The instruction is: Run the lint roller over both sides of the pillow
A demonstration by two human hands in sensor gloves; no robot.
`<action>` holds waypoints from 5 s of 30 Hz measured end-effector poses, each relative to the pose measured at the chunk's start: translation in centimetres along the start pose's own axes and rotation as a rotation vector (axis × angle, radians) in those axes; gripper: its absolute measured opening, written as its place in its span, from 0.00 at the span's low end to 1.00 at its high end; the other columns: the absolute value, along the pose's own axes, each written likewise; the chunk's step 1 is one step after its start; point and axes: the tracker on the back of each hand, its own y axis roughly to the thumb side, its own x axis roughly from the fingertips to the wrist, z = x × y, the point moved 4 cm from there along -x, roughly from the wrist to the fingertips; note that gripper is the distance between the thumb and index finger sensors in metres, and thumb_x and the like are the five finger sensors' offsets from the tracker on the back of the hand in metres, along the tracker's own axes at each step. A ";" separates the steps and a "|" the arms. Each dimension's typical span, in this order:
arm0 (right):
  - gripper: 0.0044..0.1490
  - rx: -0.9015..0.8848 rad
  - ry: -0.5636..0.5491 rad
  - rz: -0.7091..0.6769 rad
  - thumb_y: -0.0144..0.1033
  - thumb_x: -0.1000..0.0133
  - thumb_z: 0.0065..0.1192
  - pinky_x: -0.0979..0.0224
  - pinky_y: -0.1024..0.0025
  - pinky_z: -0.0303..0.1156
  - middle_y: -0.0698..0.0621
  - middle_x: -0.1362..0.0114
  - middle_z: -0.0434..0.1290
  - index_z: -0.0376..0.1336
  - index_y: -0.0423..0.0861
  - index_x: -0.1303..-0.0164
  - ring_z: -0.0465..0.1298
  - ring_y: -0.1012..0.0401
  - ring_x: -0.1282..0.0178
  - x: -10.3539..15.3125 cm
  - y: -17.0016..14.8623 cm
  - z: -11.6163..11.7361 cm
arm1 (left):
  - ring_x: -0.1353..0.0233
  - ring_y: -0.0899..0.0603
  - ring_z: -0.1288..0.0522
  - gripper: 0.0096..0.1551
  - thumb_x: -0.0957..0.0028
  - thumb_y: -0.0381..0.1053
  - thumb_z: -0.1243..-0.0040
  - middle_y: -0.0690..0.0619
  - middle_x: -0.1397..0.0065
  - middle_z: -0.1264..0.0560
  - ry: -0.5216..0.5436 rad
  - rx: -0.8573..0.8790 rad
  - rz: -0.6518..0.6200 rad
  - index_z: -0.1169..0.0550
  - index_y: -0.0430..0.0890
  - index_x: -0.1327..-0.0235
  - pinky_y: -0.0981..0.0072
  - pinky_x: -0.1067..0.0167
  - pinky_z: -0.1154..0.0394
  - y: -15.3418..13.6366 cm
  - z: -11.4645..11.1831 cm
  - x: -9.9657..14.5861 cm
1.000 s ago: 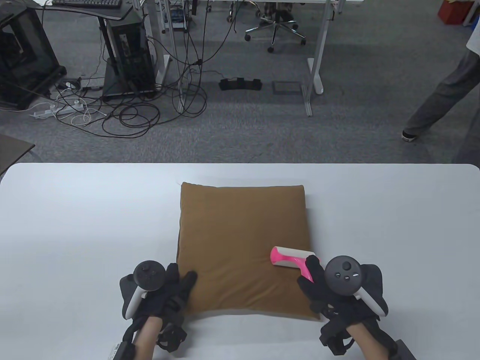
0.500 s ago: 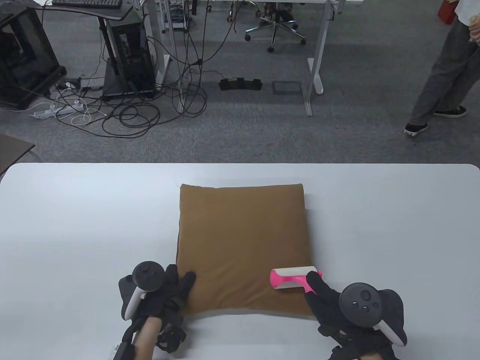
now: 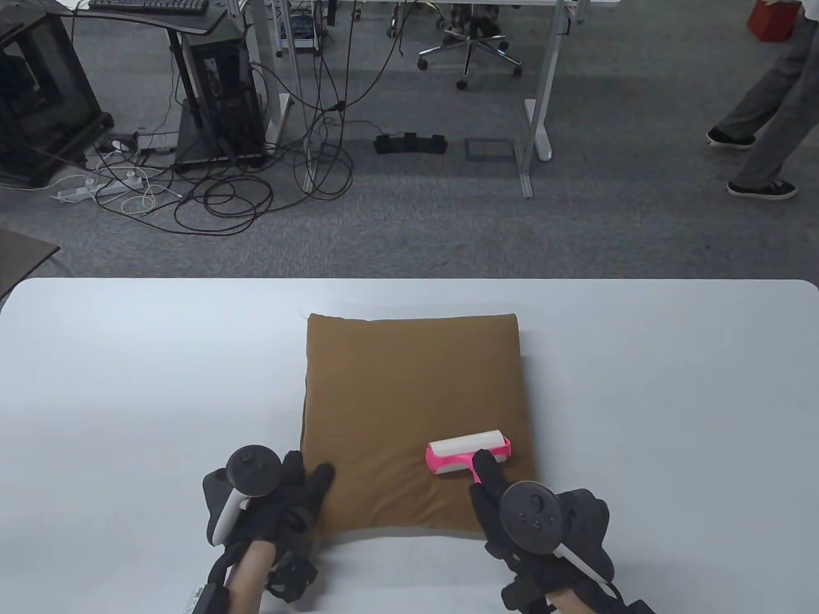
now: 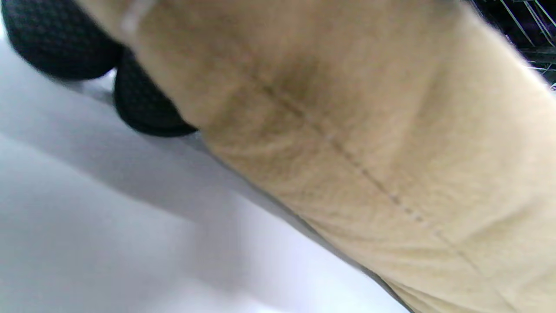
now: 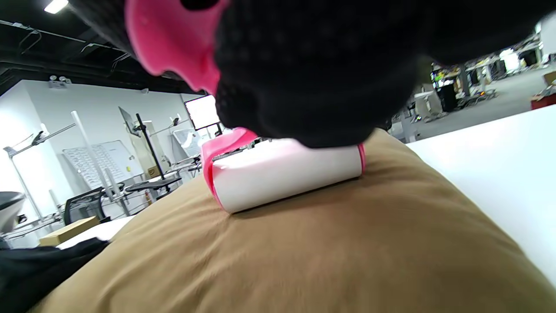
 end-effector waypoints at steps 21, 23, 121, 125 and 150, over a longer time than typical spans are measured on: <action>0.42 -0.089 0.086 0.180 0.52 0.33 0.48 0.70 0.61 0.78 0.38 0.43 0.77 0.42 0.48 0.14 0.80 0.62 0.76 -13.7 -0.7 5.0 | 0.58 0.41 0.15 0.55 0.48 0.72 0.55 0.38 0.38 0.24 -0.030 -0.002 0.012 0.43 0.32 0.23 0.42 0.54 0.22 0.1 0.2 -0.2; 0.42 -0.091 0.094 0.196 0.52 0.33 0.48 0.70 0.61 0.78 0.38 0.43 0.77 0.42 0.48 0.14 0.80 0.62 0.76 -14.5 -0.8 5.2 | 0.58 0.41 0.15 0.55 0.48 0.72 0.55 0.38 0.38 0.24 -0.032 -0.001 0.012 0.43 0.32 0.23 0.42 0.54 0.22 0.2 0.2 -0.3; 0.66 -0.053 0.208 0.324 0.71 0.44 0.48 0.49 0.44 0.74 0.19 0.22 0.59 0.23 0.45 0.18 0.80 0.38 0.45 -4.8 -10.4 9.3 | 0.51 0.41 0.16 0.36 0.44 0.59 0.43 0.41 0.39 0.24 0.302 0.838 -0.335 0.33 0.37 0.33 0.39 0.48 0.24 0.2 6.7 3.7; 0.62 -0.020 0.132 0.301 0.69 0.43 0.48 0.58 0.53 0.76 0.27 0.30 0.65 0.29 0.44 0.16 0.81 0.48 0.58 -5.2 -10.2 8.4 | 0.59 0.44 0.16 0.38 0.43 0.60 0.46 0.42 0.44 0.22 0.262 0.859 -0.348 0.32 0.33 0.34 0.42 0.53 0.22 0.0 6.4 3.4; 0.56 -0.156 -0.264 1.028 0.59 0.39 0.50 0.53 0.50 0.77 0.29 0.26 0.63 0.31 0.42 0.16 0.82 0.44 0.50 1.2 -28.9 0.6 | 0.62 0.45 0.16 0.39 0.44 0.61 0.47 0.42 0.46 0.20 0.192 0.725 -0.328 0.31 0.31 0.35 0.42 0.54 0.22 0.4 5.6 2.9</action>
